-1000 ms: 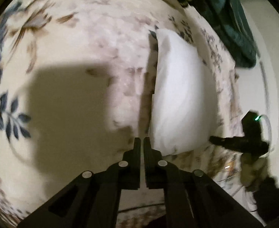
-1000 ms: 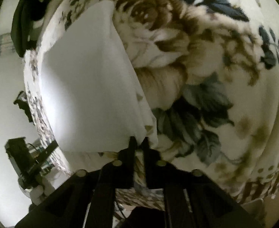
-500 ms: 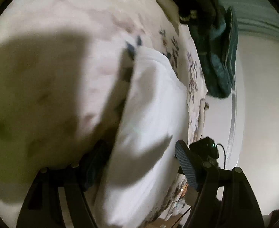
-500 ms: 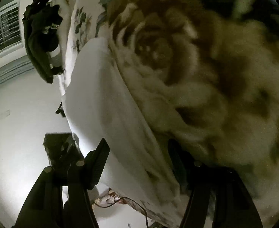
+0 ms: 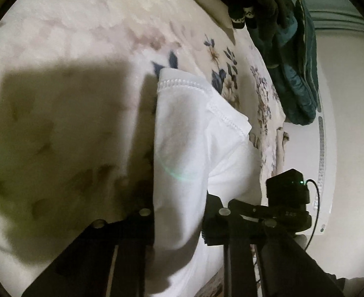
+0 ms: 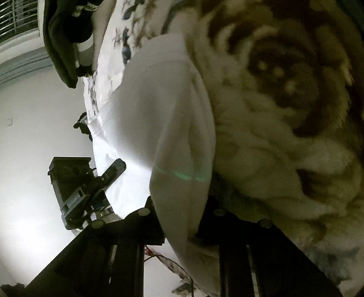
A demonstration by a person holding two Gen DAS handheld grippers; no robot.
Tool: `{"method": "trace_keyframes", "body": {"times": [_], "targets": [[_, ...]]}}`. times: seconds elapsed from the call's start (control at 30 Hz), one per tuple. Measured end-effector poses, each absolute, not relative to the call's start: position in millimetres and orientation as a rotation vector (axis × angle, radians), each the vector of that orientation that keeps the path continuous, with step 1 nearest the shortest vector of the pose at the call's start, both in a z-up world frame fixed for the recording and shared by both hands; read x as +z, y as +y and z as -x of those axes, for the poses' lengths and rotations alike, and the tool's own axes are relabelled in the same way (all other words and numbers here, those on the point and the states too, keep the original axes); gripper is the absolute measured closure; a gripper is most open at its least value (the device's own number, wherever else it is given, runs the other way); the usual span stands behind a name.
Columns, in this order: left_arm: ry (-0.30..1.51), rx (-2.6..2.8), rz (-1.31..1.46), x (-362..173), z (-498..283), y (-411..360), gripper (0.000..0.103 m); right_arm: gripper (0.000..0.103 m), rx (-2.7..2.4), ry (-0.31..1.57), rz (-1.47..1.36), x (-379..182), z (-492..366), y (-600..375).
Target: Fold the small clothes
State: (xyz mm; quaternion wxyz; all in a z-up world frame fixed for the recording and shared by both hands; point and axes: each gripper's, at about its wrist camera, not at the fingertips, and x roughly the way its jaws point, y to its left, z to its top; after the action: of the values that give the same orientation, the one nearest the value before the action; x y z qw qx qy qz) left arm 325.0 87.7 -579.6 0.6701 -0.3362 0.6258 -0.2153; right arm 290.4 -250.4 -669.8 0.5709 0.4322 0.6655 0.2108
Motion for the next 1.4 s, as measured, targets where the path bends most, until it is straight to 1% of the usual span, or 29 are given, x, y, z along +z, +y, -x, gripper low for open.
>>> {"method": "trace_keyframes", "body": {"times": [0.03, 0.07, 0.1, 0.13, 0.17, 0.2, 0.23, 0.4, 0.43, 0.47, 0.5, 0.53, 0.6, 0.8, 1.0, 1.13, 1.23, 1.4], "targets": [[1.413, -0.487, 0.762, -579, -325, 88, 0.087, 0.086, 0.495, 1.572, -0.997, -669, -291, -250], [1.422, -0.491, 0.769, -581, -326, 87, 0.086, 0.079, 0.489, 1.593, -0.979, -669, -293, -250], [1.436, -0.488, 0.769, -583, -328, 86, 0.081, 0.069, 0.482, 1.614, -0.985, -671, -295, -250], [1.445, -0.492, 0.781, -587, -329, 86, 0.072, 0.064, 0.479, 1.637, -1.005, -675, -297, -249], [1.451, -0.496, 0.79, -590, -328, 87, 0.069, 0.058, 0.49, 1.647, -1.026, -678, -297, -250], [1.462, -0.501, 0.815, -594, -327, 89, 0.063, 0.057, 0.509, 1.648, -1.047, -680, -294, -253], [1.468, -0.513, 0.859, -598, -324, 93, 0.061, 0.057, 0.529, 1.653, -1.06, -683, -292, -253], [1.431, -0.558, 0.92, -605, -317, 95, 0.062, 0.057, 0.559, 1.634, -1.128, -697, -283, -250], [1.418, -0.561, 0.918, -605, -318, 94, 0.064, 0.058, 0.553, 1.609, -1.149, -698, -282, -250], [1.409, -0.558, 0.907, -604, -319, 93, 0.068, 0.07, 0.54, 1.588, -1.154, -697, -282, -249], [1.4, -0.555, 0.892, -601, -319, 93, 0.082, 0.083, 0.519, 1.563, -1.15, -693, -282, -247], [1.388, -0.552, 0.87, -597, -320, 92, 0.085, 0.084, 0.508, 1.556, -1.148, -690, -281, -247], [1.381, -0.552, 0.842, -588, -323, 90, 0.088, 0.089, 0.472, 1.532, -1.133, -678, -280, -242], [1.384, -0.592, 0.776, -548, -336, 104, 0.089, 0.091, 0.407, 1.481, -1.076, -614, -288, -223], [1.309, -0.644, 0.706, -464, -383, 129, 0.089, 0.091, 0.414, 1.391, -1.028, -520, -336, -191], [1.222, -0.638, 0.67, -409, -441, 147, 0.089, 0.091, 0.446, 1.324, -0.991, -465, -406, -173], [1.163, -0.607, 0.655, -384, -494, 156, 0.089, 0.091, 0.472, 1.277, -0.952, -433, -474, -158], [1.091, -0.553, 0.605, -369, -588, 162, 0.089, 0.091, 0.493, 1.235, -0.884, -411, -595, -129]]}}
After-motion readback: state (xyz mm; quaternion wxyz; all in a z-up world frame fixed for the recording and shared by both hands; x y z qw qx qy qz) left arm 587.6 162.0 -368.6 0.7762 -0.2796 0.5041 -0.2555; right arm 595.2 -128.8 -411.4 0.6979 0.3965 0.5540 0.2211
